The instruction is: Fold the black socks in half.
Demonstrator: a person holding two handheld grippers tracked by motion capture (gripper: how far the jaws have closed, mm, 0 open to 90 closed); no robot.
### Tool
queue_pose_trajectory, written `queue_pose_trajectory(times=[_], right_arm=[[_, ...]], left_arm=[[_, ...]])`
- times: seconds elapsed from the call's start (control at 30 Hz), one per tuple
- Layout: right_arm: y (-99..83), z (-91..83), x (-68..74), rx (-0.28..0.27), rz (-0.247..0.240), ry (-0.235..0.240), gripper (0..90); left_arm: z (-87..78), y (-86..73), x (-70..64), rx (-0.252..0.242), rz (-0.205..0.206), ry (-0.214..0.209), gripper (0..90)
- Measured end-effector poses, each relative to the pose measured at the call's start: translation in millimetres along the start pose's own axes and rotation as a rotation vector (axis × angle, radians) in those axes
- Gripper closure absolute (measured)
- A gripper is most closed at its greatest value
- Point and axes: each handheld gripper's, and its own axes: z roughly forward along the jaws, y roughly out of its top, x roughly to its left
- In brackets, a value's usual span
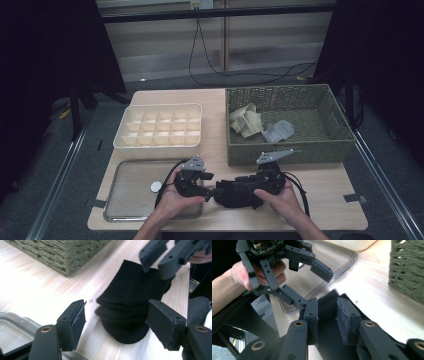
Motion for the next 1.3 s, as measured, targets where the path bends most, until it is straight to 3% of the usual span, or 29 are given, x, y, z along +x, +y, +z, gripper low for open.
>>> queue_pose_trajectory(times=[0.23,0.5,0.57,0.67,0.87,1.07,1.23,1.3], right_arm=[[-6.8,6.5,-2.0,0.053,-0.004,0.007,79.1],[-15.1,16.7,-3.1,0.121,-0.001,-0.003,83.3],[-14.0,13.8,-2.2,0.118,-0.002,-0.004,83.2],[-10.9,-5.4,-3.8,0.089,0.008,-0.031,83.6],[-25.3,-19.3,-5.4,0.124,0.023,-0.058,83.9],[-44.4,-20.2,-6.1,0.151,0.042,-0.072,84.0],[-48.4,-13.3,-11.2,0.166,0.055,-0.073,87.2],[-49.5,-12.1,-13.4,0.159,0.062,-0.069,88.2]], left_arm=[[-3.7,1.8,2.6,-0.027,-0.023,0.022,38.4],[-1.0,5.5,-2.6,-0.024,-0.002,0.001,48.7],[-0.4,7.3,-4.6,-0.023,0.003,-0.002,49.9],[3.0,14.2,-7.8,-0.020,0.015,-0.016,53.5],[18.5,24.8,-16.0,-0.025,0.028,-0.070,59.3],[43.9,27.3,-23.6,0.038,0.051,-0.093,62.7],[57.2,23.0,-27.2,0.061,0.076,-0.116,64.7],[59.6,21.1,-27.1,0.101,0.098,-0.122,72.2]])
